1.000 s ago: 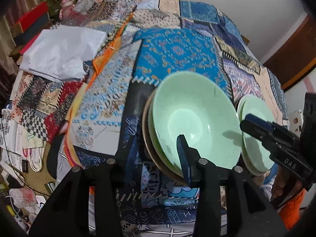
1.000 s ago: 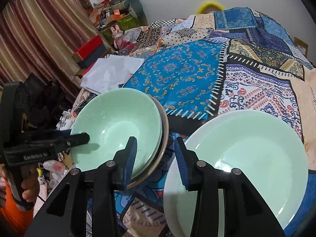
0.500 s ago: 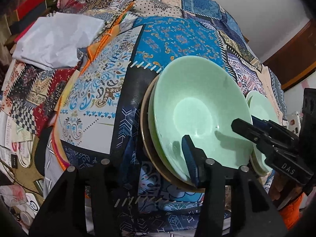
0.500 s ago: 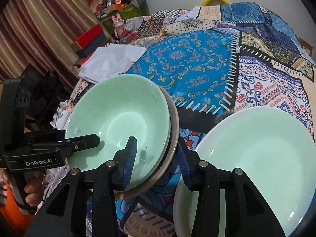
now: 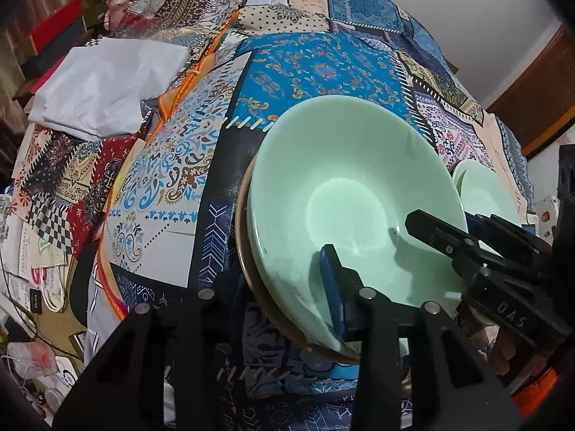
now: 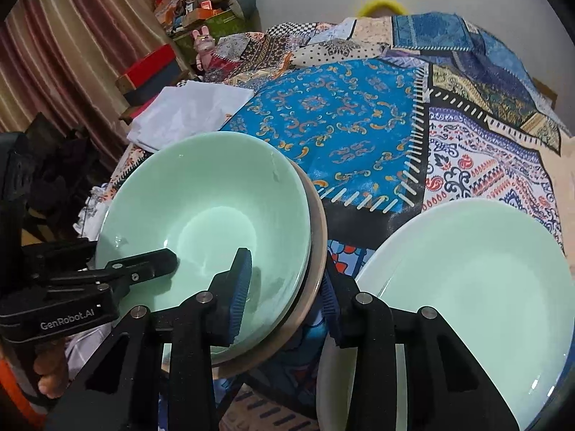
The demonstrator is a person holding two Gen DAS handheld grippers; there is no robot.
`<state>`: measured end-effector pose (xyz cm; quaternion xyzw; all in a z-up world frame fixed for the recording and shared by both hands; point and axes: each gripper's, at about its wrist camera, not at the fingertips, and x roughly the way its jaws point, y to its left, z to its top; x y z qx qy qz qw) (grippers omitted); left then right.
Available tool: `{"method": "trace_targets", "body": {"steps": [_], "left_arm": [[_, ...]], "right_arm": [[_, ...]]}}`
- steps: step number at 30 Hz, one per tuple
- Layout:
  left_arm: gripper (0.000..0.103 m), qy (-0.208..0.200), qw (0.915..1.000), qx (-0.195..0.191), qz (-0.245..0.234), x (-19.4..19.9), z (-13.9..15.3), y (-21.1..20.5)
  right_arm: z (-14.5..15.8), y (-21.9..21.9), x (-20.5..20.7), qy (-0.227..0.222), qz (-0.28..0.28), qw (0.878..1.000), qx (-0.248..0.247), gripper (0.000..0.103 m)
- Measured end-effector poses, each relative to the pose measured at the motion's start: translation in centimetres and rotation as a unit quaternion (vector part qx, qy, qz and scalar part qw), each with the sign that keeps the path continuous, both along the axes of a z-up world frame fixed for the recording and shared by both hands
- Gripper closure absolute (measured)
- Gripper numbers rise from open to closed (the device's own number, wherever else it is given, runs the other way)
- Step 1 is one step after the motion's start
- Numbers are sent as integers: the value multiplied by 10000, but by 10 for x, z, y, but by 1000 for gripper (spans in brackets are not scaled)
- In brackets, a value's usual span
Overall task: Organize plates and bowls
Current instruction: 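Settle the mint green bowl into the white bowl and open both tools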
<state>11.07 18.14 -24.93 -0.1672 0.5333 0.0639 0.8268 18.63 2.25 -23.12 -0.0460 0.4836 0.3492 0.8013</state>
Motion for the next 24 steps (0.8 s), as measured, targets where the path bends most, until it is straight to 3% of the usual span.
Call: {"method": "trace_targets", "body": {"steps": [13,24], "left_arm": [[65,-95,9998,150,58,3,14,-7],[65,-440,9987,227,-84,7,50,-24]], "right_arm": [[12,-12,3,-85,-201,9994,276,71],[48,-37,-1,-399,-432,9964,603,71]]}}
